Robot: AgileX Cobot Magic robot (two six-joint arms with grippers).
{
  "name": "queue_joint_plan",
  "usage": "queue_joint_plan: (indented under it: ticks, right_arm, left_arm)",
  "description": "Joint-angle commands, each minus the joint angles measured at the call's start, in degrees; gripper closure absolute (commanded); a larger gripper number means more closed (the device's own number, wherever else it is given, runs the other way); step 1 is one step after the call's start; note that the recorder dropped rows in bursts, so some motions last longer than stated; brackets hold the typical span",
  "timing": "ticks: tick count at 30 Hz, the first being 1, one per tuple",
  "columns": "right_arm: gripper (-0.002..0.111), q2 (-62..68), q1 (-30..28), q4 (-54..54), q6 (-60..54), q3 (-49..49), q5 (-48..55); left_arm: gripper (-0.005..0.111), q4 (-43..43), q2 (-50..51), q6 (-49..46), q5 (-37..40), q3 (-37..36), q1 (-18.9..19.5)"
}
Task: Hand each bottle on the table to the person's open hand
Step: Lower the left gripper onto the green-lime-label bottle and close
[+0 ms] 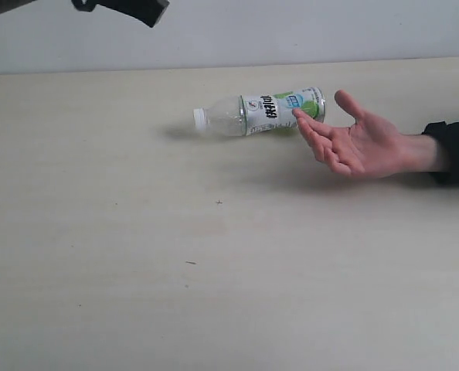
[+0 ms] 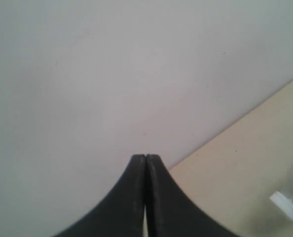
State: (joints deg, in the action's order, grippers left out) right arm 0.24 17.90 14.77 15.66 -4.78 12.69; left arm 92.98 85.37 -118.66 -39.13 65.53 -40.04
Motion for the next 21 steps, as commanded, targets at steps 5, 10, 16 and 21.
queue_joint_plan:
  ticks: [5, 10, 16, 21]
  right_arm:
    - [0.108, -0.2, 0.1, -0.2, 0.0, 0.4, -0.4]
    - [0.108, -0.2, 0.1, -0.2, 0.0, 0.4, -0.4]
    - [0.108, -0.2, 0.1, -0.2, 0.0, 0.4, -0.4]
    - [0.108, -0.2, 0.1, -0.2, 0.0, 0.4, -0.4]
  left_arm:
    - [0.107, 7.0, 7.4, 2.9, 25.4, 6.9, 5.4]
    - [0.107, 7.0, 10.4, 12.1, 54.5, 9.9, 12.2]
    - [0.107, -33.0, 19.9, 49.5, 87.1, 26.4, 19.7]
    - [0.107, -73.9, 33.1, 70.0, 106.0, 45.0, 14.3]
